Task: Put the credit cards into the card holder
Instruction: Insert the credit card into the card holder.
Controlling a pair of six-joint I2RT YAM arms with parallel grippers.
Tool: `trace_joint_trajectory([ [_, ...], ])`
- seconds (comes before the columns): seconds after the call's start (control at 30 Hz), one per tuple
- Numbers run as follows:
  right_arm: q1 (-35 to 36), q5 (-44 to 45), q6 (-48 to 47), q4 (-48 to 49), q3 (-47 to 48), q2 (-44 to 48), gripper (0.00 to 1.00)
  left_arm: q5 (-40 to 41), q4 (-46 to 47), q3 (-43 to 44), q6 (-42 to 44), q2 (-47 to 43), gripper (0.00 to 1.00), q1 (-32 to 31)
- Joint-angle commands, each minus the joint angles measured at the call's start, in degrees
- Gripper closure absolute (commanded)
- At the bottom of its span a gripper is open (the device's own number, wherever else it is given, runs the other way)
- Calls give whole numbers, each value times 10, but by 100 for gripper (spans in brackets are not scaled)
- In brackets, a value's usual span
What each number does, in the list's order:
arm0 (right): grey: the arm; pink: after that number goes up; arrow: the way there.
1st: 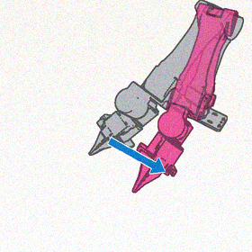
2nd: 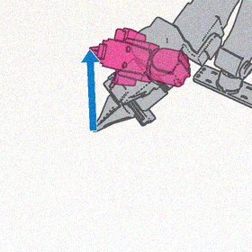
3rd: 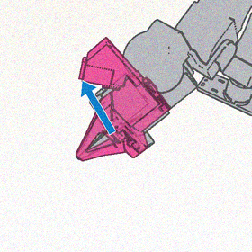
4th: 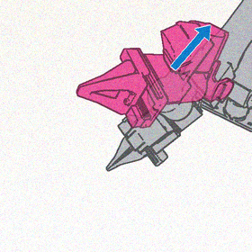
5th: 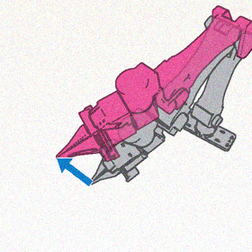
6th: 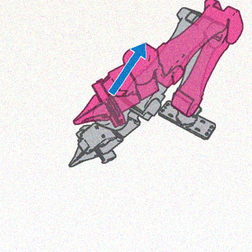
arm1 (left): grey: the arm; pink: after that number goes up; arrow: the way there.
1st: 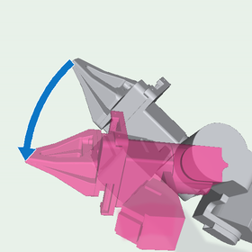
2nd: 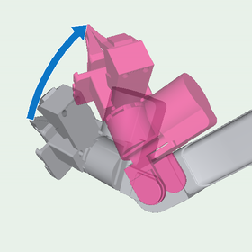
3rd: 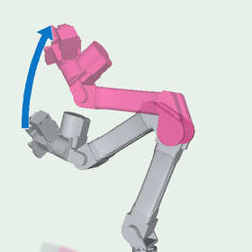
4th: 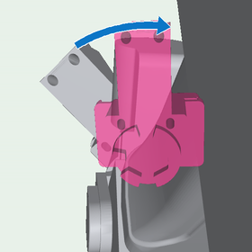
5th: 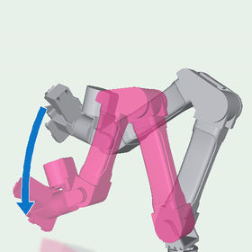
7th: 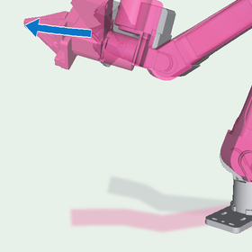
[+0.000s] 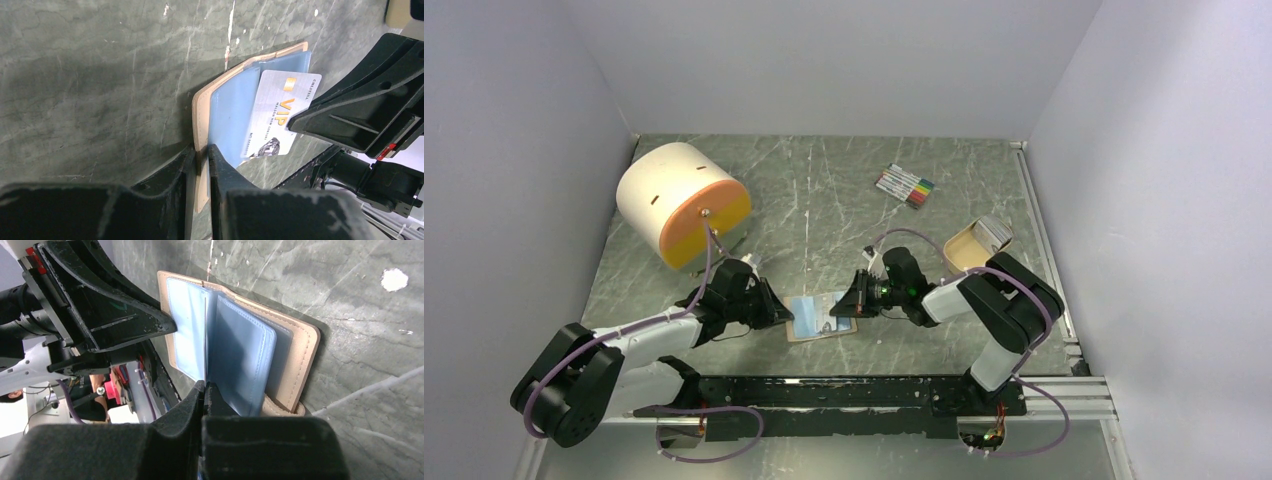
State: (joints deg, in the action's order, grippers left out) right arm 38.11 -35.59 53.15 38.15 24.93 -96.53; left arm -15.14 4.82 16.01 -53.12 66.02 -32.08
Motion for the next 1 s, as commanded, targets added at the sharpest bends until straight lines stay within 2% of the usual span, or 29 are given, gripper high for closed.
trace_joint_trajectory([
  [0.0,4,-18,4,18,-6,-12,100,2,2,14,9,2,81,-2],
  [0.17,4,-19,0,-3,-1,-8,98,1,2,15,12,2,83,-3],
  [0.37,4,-15,-14,-48,19,-12,91,1,-6,25,16,8,82,-3],
  [0.7,4,-19,-46,-94,48,-27,96,-16,13,24,18,16,80,-2],
  [0.87,4,-7,-58,-115,59,-28,90,-14,14,22,18,16,80,-4],
  [0.97,5,38,-89,-187,80,-17,79,-15,15,21,17,16,79,-4],
])
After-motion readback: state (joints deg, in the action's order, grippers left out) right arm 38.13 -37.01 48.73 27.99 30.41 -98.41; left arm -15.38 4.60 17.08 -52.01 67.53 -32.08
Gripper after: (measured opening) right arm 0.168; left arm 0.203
